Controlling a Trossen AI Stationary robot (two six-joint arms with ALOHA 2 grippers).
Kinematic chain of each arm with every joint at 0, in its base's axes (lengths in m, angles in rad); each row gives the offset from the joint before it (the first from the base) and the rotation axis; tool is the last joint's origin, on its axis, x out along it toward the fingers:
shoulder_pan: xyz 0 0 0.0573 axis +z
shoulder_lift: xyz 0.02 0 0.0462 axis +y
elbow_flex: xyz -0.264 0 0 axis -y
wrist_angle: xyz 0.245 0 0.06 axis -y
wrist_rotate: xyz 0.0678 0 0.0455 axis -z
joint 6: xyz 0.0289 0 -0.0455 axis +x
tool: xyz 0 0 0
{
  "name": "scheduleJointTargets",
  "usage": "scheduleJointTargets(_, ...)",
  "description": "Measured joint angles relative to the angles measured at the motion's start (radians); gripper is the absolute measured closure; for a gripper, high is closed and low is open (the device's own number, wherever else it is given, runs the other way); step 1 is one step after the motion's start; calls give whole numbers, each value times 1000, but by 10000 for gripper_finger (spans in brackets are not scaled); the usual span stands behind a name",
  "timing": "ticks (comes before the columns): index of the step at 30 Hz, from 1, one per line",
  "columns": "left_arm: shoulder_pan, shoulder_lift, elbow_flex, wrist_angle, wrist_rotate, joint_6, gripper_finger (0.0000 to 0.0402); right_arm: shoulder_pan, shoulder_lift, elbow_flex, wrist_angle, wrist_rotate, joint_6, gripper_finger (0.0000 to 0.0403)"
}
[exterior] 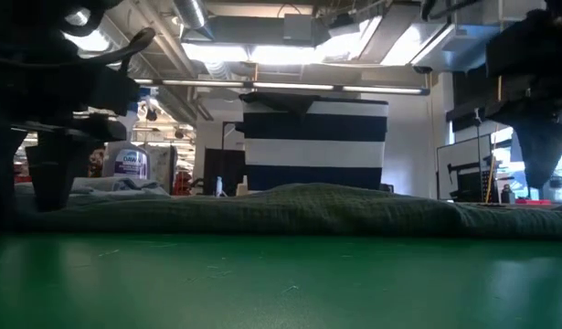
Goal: Fold Laundry from Bin
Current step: Fold the green shirt
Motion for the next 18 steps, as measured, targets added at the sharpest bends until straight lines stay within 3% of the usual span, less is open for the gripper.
scheduleJointTargets(10,-3,2,-1,2,9,0,321,0,64,-2,-26,-27,-19,181)
scheduleJointTargets(18,-3,3,-2,-4,-11,1,363,0,118,-73,-8,-49,-26,208)
